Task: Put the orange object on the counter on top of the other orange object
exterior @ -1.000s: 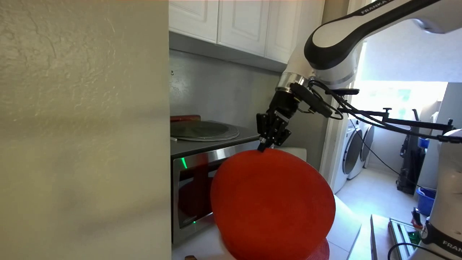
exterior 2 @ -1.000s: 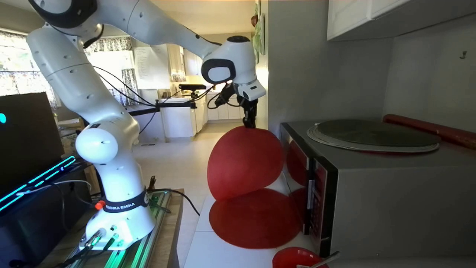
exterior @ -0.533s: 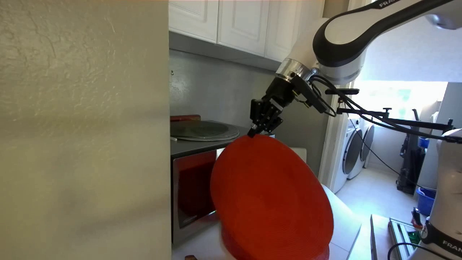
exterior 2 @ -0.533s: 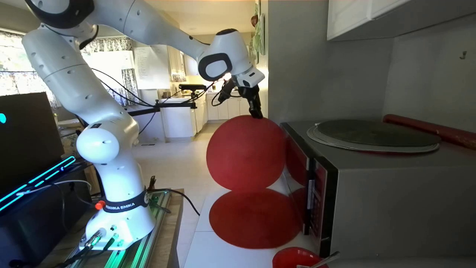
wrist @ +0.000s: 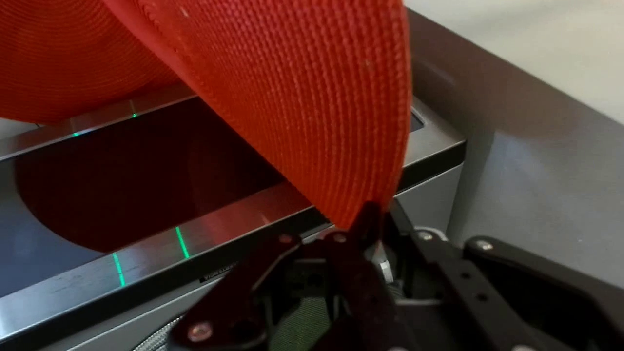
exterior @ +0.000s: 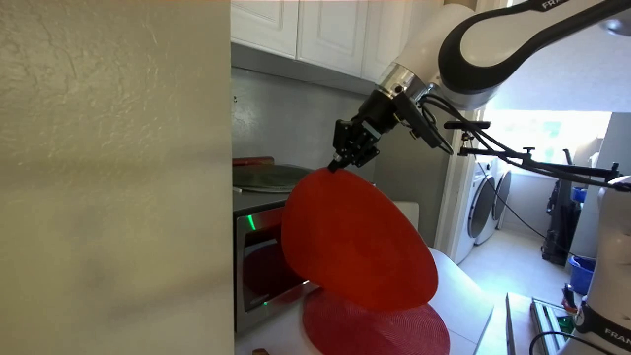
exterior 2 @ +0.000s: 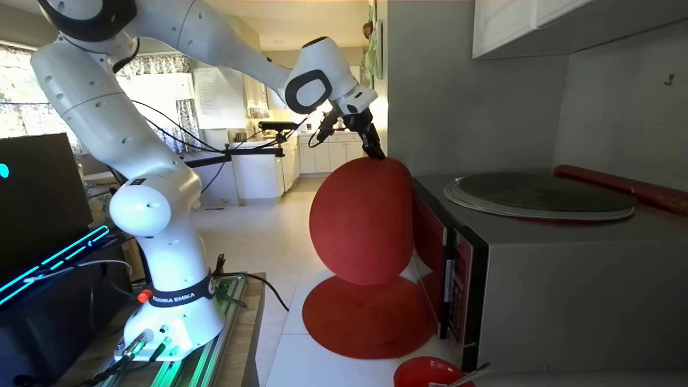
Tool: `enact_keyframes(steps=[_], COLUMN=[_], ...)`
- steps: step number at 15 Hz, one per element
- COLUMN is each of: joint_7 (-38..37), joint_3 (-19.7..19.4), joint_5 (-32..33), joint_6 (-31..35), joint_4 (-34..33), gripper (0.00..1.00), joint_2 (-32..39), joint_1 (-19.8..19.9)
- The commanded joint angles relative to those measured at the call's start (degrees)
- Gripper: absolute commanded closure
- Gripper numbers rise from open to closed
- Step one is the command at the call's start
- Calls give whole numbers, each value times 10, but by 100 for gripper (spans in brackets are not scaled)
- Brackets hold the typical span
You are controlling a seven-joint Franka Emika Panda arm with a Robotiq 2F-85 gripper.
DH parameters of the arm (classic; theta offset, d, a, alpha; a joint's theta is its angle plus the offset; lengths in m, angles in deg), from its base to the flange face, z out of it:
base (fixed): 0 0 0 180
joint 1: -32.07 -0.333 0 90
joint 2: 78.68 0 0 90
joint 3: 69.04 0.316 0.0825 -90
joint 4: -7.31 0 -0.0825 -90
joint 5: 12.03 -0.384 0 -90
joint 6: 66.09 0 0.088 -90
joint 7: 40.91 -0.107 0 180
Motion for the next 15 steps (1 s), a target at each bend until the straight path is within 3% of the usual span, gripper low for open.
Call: enact_keyframes(steps=[1,7,15], joint_7=[-76,-177,-203], joint_3=[46,106,100], joint_5=[54,126,123], joint_6=[27,53,50], joint_4=[6,4,-2], gripper=[98,98,98], joint_2=[-20,-17,-38], joint_1=[22,48,20])
